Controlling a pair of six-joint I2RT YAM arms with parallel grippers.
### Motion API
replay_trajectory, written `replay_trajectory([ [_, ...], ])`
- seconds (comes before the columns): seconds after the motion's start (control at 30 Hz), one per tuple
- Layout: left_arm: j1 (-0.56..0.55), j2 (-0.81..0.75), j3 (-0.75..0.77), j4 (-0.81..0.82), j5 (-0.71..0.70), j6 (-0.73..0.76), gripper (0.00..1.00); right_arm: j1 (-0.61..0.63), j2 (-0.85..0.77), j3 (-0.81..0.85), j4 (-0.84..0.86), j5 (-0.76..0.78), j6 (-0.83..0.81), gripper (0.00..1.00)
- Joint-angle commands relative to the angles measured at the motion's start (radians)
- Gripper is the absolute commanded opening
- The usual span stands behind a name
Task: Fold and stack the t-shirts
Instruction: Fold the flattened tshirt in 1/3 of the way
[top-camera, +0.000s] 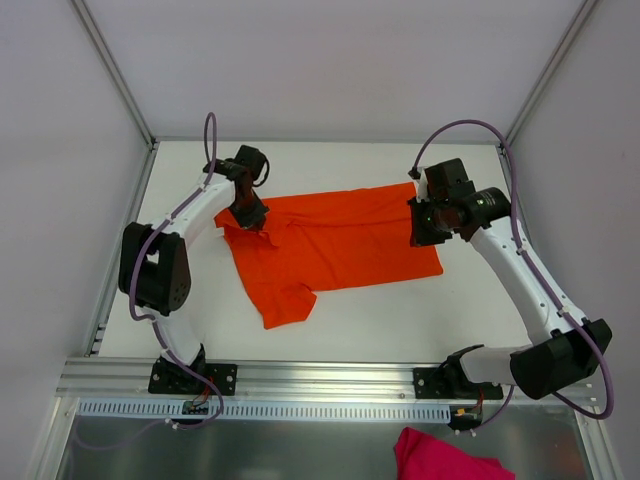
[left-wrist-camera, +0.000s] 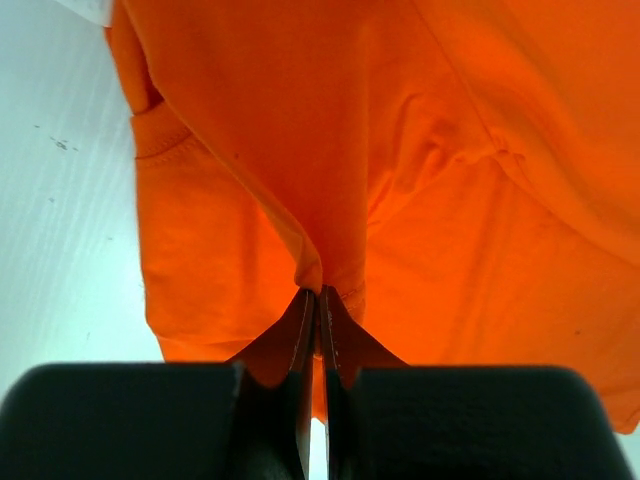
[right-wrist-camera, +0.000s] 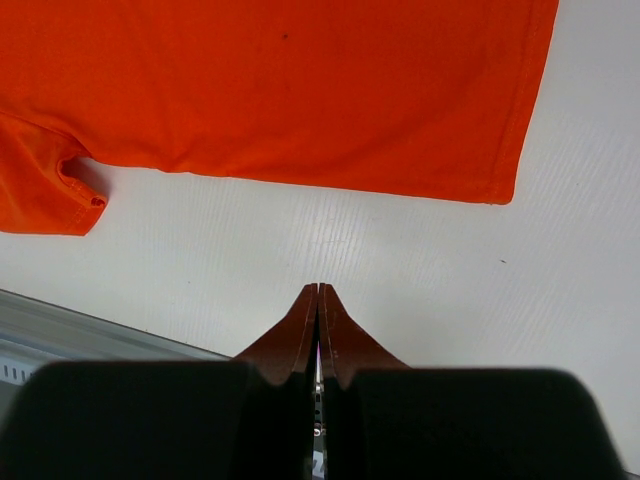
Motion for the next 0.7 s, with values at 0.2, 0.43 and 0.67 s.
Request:
replay_trajectory([
  [0.2, -0.088, -0.005, 0.140, -0.067, 0.039, -0.041, 0.00, 0.007, 0.013, 0.006, 0.023, -0.007, 0.002, 0.01],
  [0.43, -0.116, 0.006, 0.151, -0.079, 0.054, -0.044, 0.00, 0.008, 0.016, 0.008, 0.025, -0.002, -0.001, 0.01],
  [0.67, -0.133, -0.008, 0.159, -0.090, 0.056, -0.042, 0.00, 0.008, 0.024, 0.009, 0.028, 0.001, -0.004, 0.01],
])
